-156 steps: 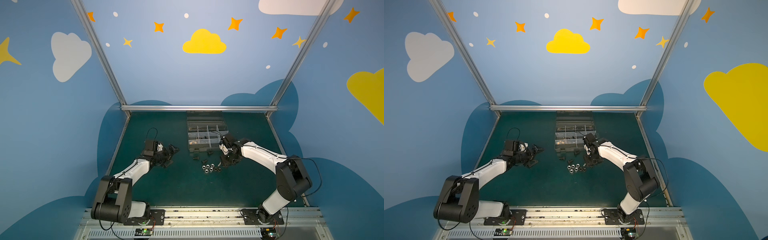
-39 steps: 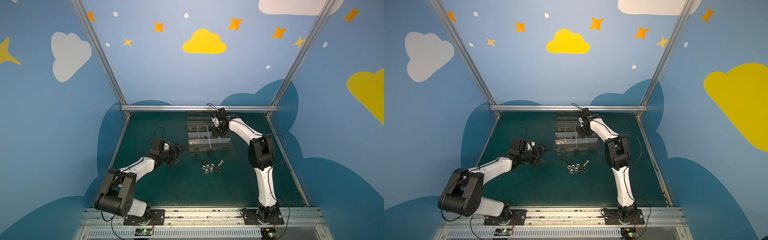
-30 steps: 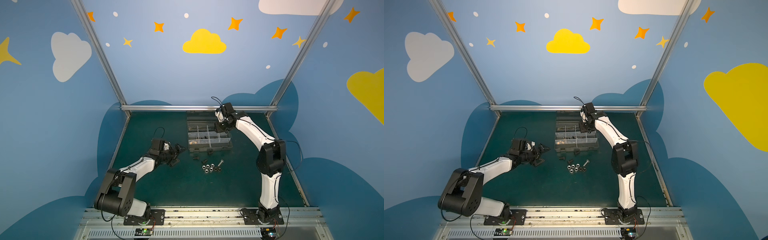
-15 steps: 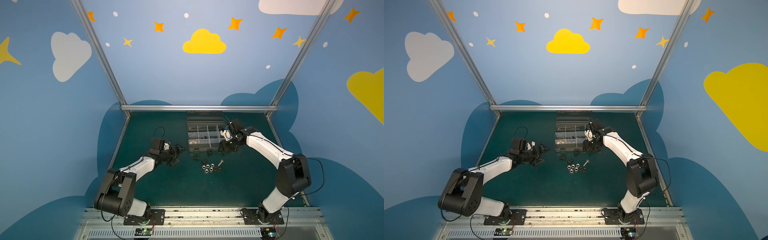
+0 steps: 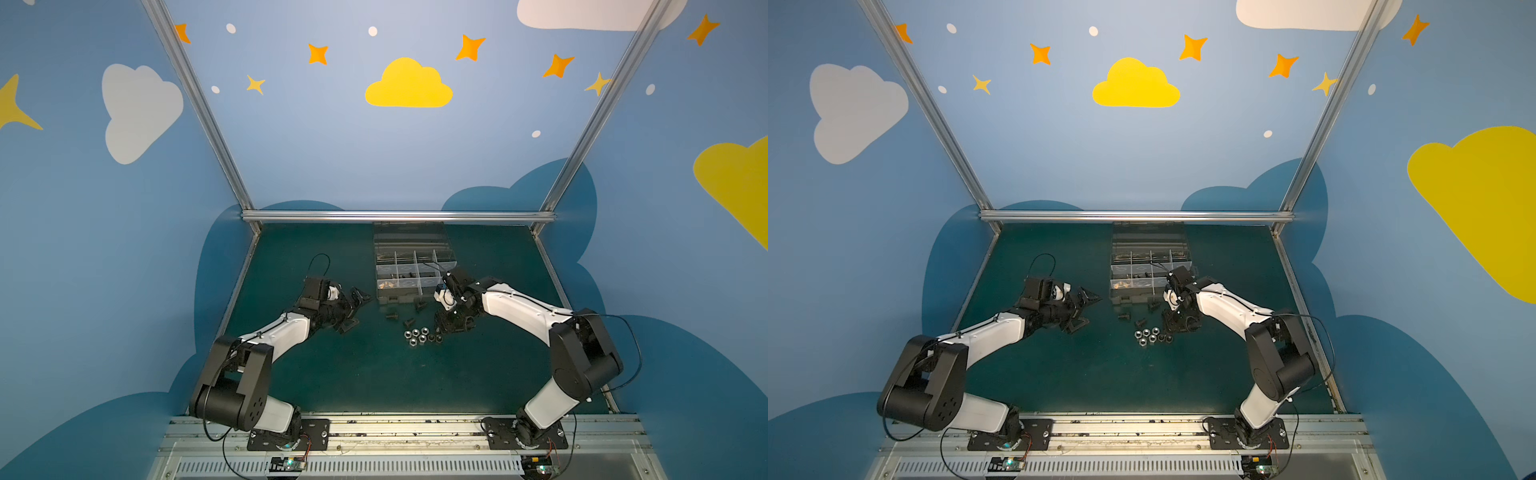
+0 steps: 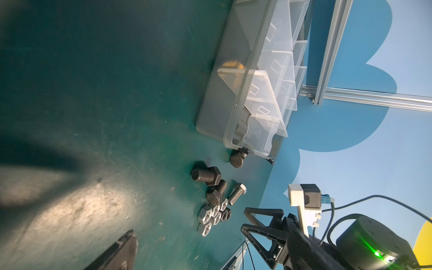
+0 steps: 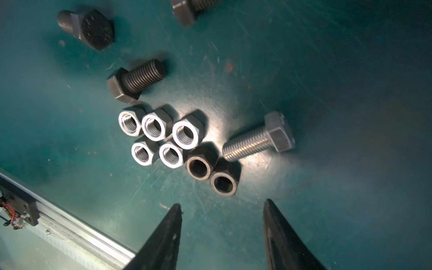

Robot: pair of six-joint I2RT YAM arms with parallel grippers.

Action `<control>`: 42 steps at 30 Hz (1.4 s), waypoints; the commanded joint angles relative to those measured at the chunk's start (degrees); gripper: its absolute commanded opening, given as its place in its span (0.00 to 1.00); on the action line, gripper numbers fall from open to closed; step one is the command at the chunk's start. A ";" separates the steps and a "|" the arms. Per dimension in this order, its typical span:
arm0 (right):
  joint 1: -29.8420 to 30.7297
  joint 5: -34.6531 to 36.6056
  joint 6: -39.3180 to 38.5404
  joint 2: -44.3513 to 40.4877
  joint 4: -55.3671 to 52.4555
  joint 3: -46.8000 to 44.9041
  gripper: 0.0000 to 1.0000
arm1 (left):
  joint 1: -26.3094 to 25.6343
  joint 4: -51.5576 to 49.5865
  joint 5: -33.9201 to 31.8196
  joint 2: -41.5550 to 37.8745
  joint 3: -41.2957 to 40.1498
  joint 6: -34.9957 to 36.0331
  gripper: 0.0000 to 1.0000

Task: Sort the screws and nuts into containers
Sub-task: Pick up the nut from the center of the table.

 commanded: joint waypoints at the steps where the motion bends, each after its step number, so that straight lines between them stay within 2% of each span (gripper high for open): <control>1: 1.02 1.31 0.70 2.30 0.69 0.37 0.54 | -0.07 -0.90 0.00 -0.22 1.20 0.51 1.00; 17: 4.16 7.19 -0.26 7.61 -2.08 2.58 0.53 | -0.08 -1.44 -0.18 -0.70 1.09 0.71 1.00; 32: 4.16 0.44 -4.74 5.50 -1.27 0.80 0.52 | -0.03 -1.13 -0.09 0.01 1.09 0.78 1.00; 42: 4.23 2.80 -8.98 7.87 -5.02 2.03 0.47 | -0.10 -0.95 -0.08 0.42 1.18 0.76 1.00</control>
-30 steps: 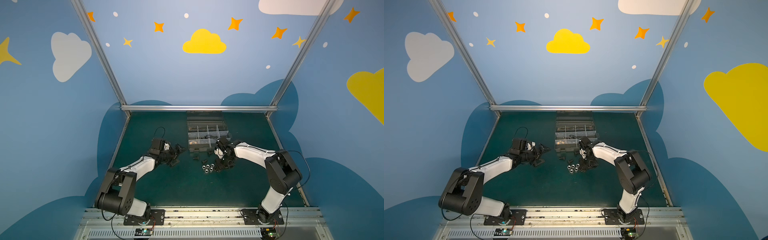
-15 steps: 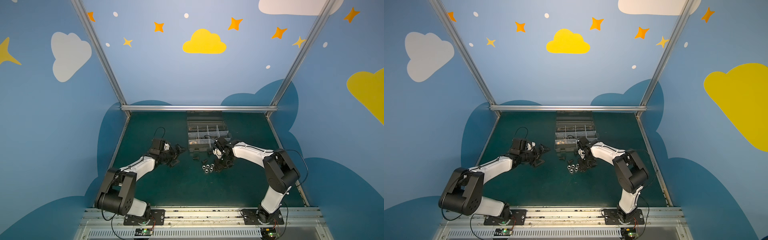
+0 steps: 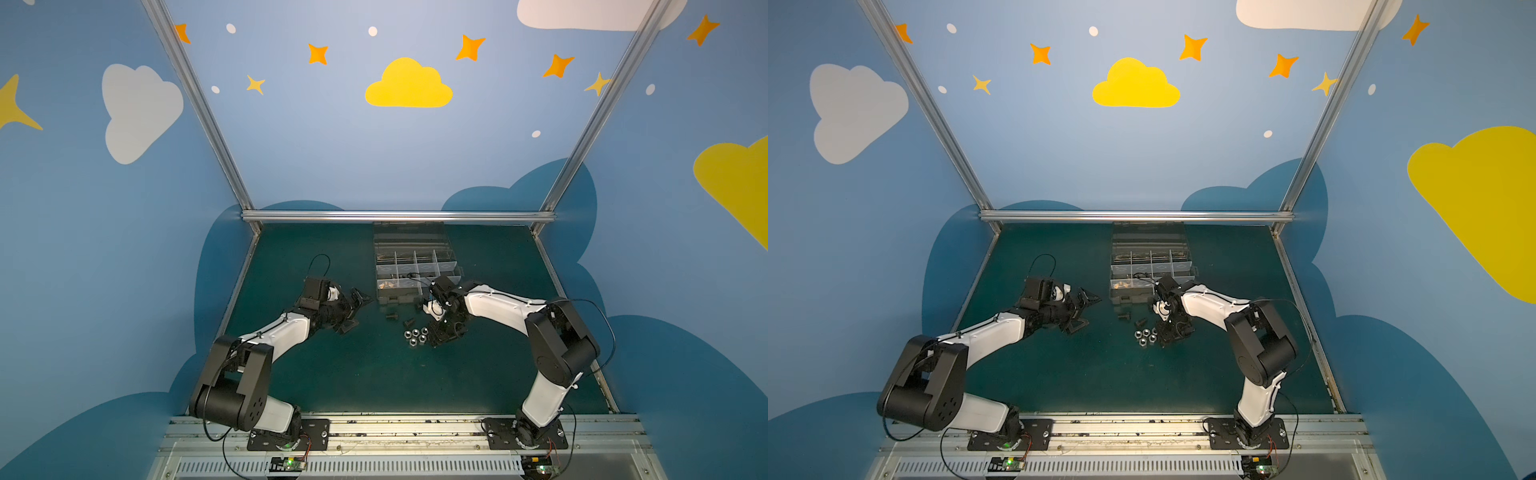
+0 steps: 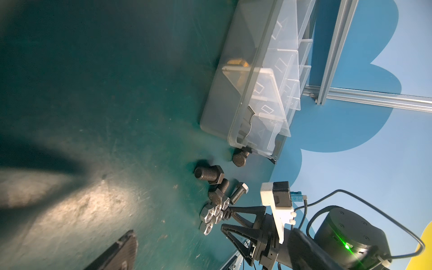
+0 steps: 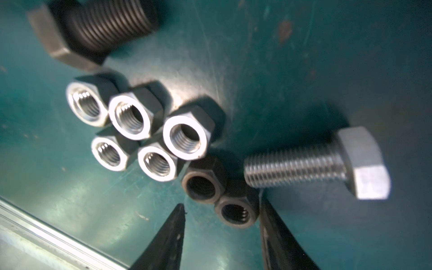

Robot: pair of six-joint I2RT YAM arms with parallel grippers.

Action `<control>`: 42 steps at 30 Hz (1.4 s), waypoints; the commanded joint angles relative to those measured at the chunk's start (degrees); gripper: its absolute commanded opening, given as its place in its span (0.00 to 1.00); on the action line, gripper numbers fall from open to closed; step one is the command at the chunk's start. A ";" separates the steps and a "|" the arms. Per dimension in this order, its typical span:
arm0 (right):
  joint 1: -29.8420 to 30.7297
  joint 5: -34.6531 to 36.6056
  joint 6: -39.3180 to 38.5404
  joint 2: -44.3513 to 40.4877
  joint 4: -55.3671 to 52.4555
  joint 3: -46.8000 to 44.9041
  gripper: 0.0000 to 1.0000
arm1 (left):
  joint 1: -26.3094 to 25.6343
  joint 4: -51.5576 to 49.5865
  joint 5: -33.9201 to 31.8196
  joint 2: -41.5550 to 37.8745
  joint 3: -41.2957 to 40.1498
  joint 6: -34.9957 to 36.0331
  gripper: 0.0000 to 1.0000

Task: Sort the screws and nuts into containers
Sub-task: Pick up the nut from the center of the table.

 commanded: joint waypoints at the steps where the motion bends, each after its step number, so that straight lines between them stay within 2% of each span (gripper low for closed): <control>1: 0.27 0.90 -2.16 1.40 -2.74 0.88 0.47 | -0.06 -0.02 -0.06 0.53 1.18 0.74 1.00; 12: 1.13 4.00 -3.51 4.28 -3.18 3.01 0.42 | -0.16 0.76 0.32 1.47 1.13 0.56 1.00; 22: 2.02 7.66 -3.14 6.95 -3.50 4.92 0.41 | -0.16 0.78 0.13 1.29 1.04 0.78 1.00; 31: 3.06 7.21 -1.67 7.60 -2.27 6.00 0.39 | -0.16 0.60 -0.06 1.15 1.07 0.74 1.00; 42: 4.83 10.12 -0.50 8.49 -2.03 7.61 0.40 | -0.12 0.70 0.04 1.16 0.85 0.82 1.00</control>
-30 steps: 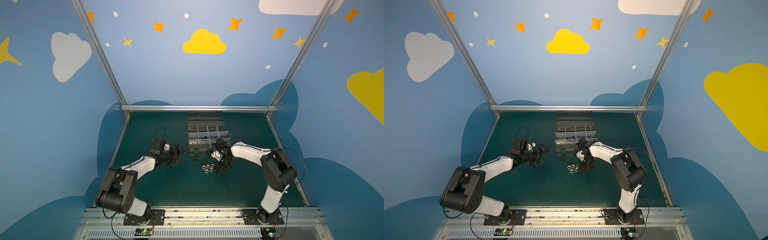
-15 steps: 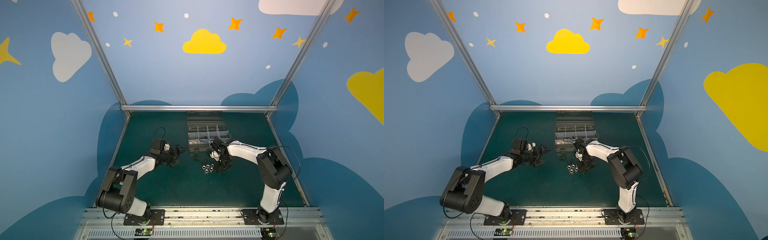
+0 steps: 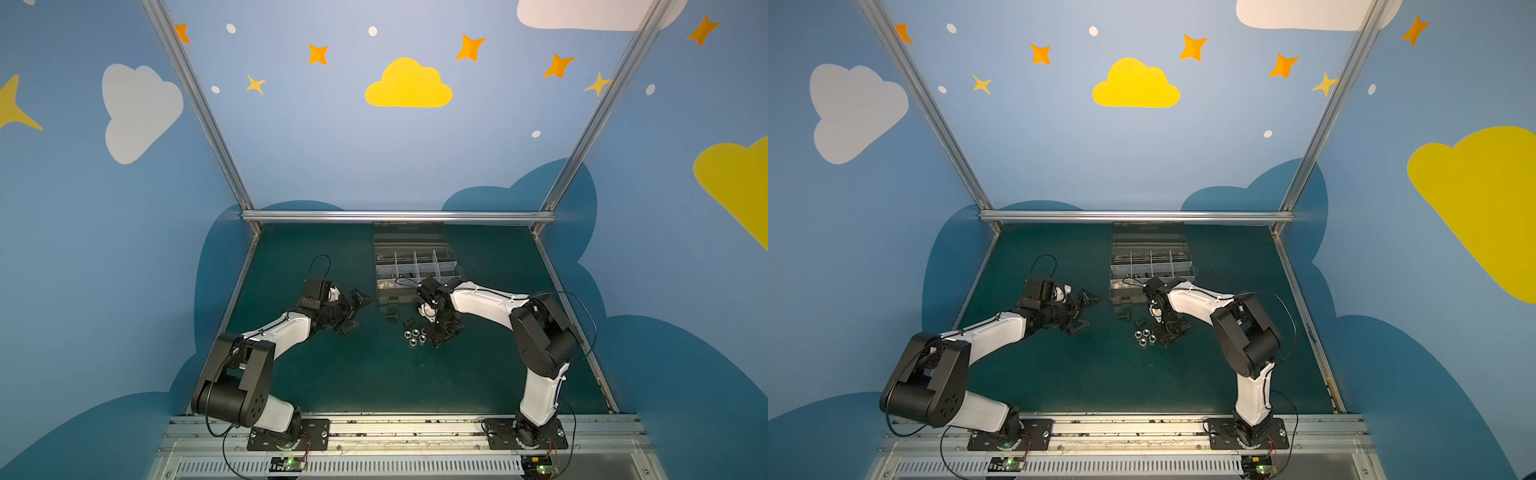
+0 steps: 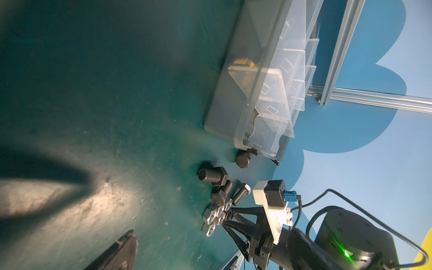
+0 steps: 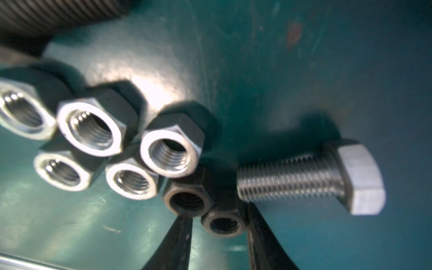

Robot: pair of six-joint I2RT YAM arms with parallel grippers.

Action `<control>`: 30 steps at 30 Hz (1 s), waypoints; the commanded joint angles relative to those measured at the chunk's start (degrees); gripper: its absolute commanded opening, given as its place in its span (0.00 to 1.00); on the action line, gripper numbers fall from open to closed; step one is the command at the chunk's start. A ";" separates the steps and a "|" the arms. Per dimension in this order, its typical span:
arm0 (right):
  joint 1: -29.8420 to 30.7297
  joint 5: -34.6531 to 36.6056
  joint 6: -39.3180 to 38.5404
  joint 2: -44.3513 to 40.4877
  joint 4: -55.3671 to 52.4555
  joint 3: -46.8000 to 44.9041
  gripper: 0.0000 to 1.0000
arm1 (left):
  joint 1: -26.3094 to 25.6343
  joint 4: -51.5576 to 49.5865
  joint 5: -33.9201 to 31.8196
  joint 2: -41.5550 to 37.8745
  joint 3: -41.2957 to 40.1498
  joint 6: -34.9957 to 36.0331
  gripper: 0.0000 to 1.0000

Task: Sort the screws and nuts into containers
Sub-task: Pick up the nut from the center of the table.

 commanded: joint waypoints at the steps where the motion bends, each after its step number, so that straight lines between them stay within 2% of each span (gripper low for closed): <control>1: 0.73 1.12 0.39 2.67 4.11 0.71 0.40 | -0.15 0.25 0.00 0.04 0.87 0.85 1.00; 9: 1.13 2.38 0.66 3.71 3.18 0.93 0.38 | -0.03 0.28 -0.09 -0.21 0.62 0.91 1.00; 16: 1.19 2.08 0.75 1.97 3.30 0.05 0.13 | -0.08 0.39 -0.09 -0.22 0.45 0.91 1.00; 22: 0.40 -2.10 -0.45 -3.15 3.43 -0.69 0.01 | -0.08 0.19 0.00 -0.64 0.37 1.00 1.00; 30: -4.76 -9.76 -3.28 -11.91 2.29 2.37 0.00 | -0.09 0.10 -0.12 -1.12 0.11 1.00 1.00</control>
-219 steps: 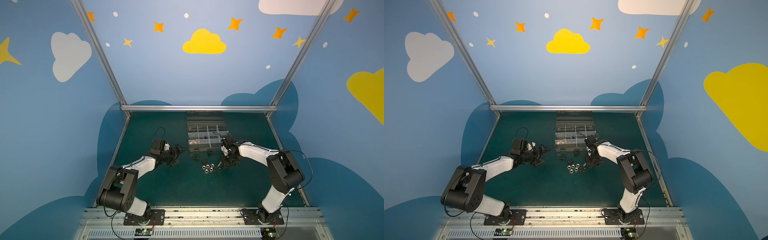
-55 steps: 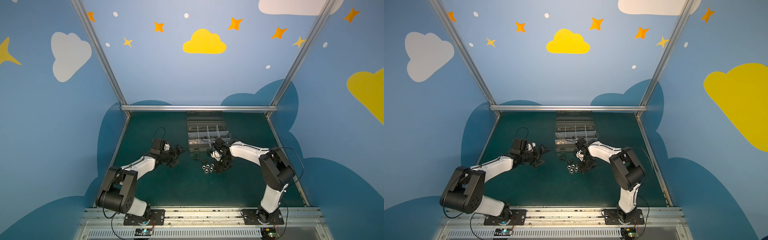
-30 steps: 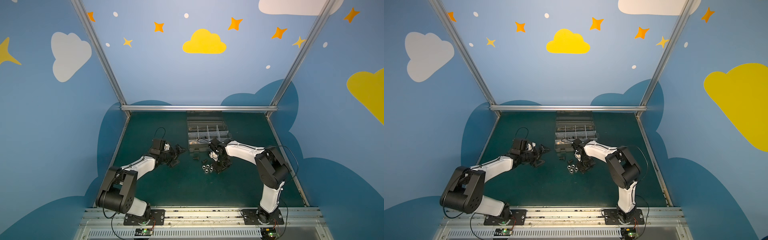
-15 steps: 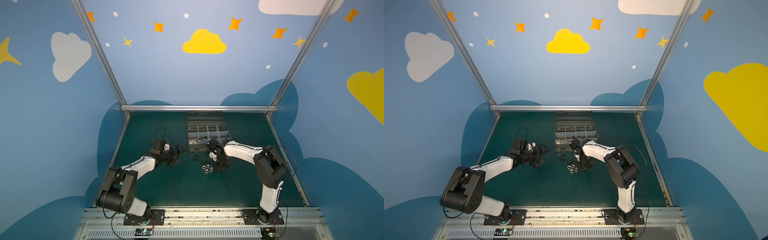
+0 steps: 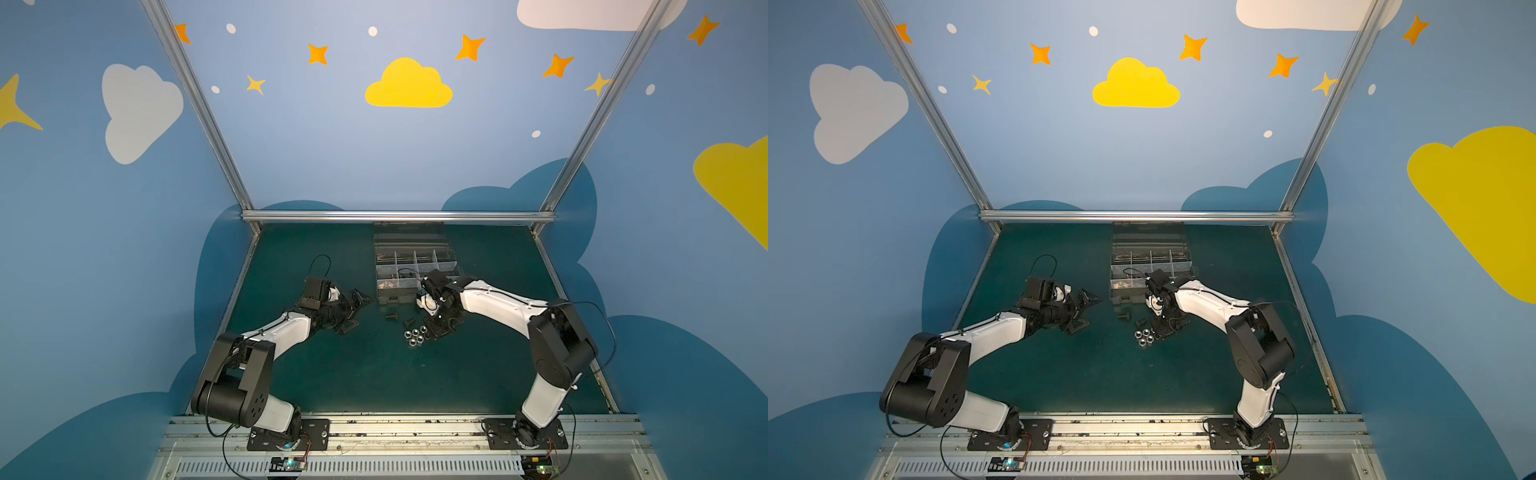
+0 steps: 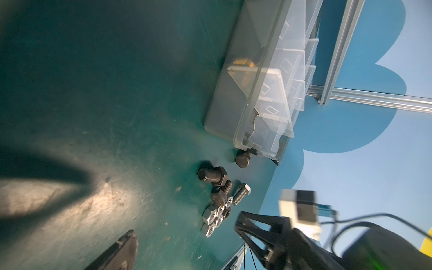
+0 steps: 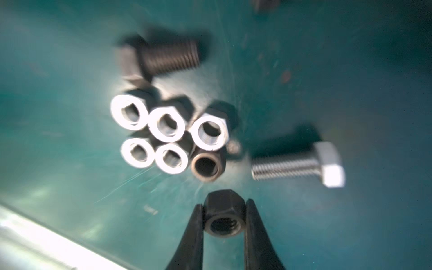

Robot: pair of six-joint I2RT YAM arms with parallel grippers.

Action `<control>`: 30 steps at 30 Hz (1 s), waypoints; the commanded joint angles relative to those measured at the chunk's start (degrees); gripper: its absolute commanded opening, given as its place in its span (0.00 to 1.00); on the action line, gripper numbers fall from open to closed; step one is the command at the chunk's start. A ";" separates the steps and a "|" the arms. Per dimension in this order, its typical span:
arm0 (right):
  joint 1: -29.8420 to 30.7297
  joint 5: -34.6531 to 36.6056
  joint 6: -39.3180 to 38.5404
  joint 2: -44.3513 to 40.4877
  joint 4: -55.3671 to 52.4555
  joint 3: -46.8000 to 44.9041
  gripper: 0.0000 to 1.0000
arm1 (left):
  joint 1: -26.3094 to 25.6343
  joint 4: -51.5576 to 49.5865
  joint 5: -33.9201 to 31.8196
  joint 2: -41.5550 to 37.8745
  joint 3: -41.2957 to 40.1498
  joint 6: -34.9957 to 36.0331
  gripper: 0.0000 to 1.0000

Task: Sort the screws and nuts into containers
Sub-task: Pick up the nut from the center of the table, then place the nut into the container.

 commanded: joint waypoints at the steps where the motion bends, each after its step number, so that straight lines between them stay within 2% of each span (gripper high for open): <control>1: -3.13 -4.15 -2.26 -3.76 -0.42 3.89 0.00 | -0.12 0.16 -0.12 -1.10 0.12 0.97 1.00; 7: -8.22 -0.11 -3.57 -1.07 -3.53 16.12 0.00 | -0.07 0.16 -0.13 -1.73 -0.15 0.78 1.00; 14: -10.81 6.15 -1.93 11.90 -7.02 33.81 0.00 | -0.07 0.08 -0.47 -2.62 -0.41 0.74 1.00; 19: -11.28 8.66 -0.75 21.05 -7.29 43.26 0.00 | -0.08 0.08 -0.34 -2.46 -0.42 0.69 1.00; 25: -11.38 9.65 -0.56 28.02 -7.84 49.46 0.00 | -0.12 0.17 -0.09 -2.09 -0.23 0.69 1.00; 30: -11.38 10.14 -0.87 30.27 -7.83 49.67 0.02 | -0.08 -0.09 -0.15 -2.19 0.04 0.76 1.00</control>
